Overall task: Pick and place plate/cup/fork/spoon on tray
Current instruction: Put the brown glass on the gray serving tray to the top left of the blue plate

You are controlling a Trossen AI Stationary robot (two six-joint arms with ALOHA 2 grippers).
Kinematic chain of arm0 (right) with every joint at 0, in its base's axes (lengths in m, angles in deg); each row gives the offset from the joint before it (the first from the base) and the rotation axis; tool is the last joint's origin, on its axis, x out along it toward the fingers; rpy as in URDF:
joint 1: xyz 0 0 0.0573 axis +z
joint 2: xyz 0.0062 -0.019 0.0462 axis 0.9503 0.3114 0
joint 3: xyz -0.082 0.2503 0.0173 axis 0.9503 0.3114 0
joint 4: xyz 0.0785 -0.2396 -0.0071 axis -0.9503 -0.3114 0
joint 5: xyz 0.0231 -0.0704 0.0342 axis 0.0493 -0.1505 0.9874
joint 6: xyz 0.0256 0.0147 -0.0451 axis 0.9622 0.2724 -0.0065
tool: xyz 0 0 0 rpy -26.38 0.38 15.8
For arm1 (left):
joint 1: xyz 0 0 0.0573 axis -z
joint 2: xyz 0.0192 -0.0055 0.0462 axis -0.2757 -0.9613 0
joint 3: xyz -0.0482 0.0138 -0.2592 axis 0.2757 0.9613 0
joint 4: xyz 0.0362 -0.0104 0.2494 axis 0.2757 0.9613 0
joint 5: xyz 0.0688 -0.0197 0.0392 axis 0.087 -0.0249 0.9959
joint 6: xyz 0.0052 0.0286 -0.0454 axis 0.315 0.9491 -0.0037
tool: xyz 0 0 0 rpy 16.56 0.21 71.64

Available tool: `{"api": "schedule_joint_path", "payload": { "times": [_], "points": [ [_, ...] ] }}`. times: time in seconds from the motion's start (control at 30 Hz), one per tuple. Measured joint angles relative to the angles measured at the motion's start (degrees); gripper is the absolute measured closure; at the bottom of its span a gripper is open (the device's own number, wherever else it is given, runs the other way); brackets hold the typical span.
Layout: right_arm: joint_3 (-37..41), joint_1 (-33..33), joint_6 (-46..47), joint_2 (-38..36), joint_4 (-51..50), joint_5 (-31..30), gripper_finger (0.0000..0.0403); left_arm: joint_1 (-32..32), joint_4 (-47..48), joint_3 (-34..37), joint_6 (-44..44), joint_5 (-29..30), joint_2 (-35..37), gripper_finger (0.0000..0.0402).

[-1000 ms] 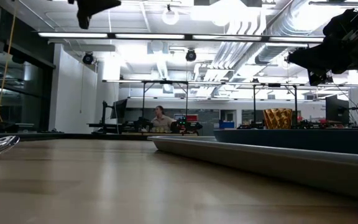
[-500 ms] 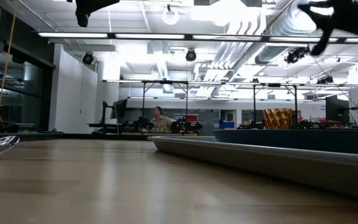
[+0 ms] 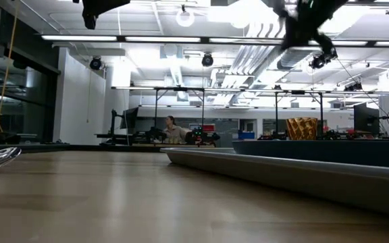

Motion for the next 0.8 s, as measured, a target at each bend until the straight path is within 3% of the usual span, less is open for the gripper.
{"api": "schedule_joint_path", "payload": {
  "times": [0.17,0.3,0.4,0.53,0.8],
  "points": [
    [-5.44,-11.27,6.62,10.03,-20.55,-2.31,0.0309,0.0,0.05,0.0,-0.01,-0.25,0.0,0.0202],
    [-5.44,-16.38,14.61,15.82,-25.0,-0.05,0.0249,0.0,0.05,0.0,-0.01,-0.35,0.0,0.0202],
    [-5.44,-17.23,16.88,19.43,-21.85,0.43,0.0218,0.0,0.05,0.0,-0.03,-0.37,0.0,0.0202],
    [-5.49,-17.25,17.47,22.63,-17.01,0.27,0.0195,0.0,0.05,0.0,-0.03,-0.37,0.0,0.0202],
    [-5.49,-20.11,24.21,26.24,-24.06,-3.68,0.019,0.0,-0.1,0.0,-0.05,-0.37,0.0,0.0202]
  ]
}}
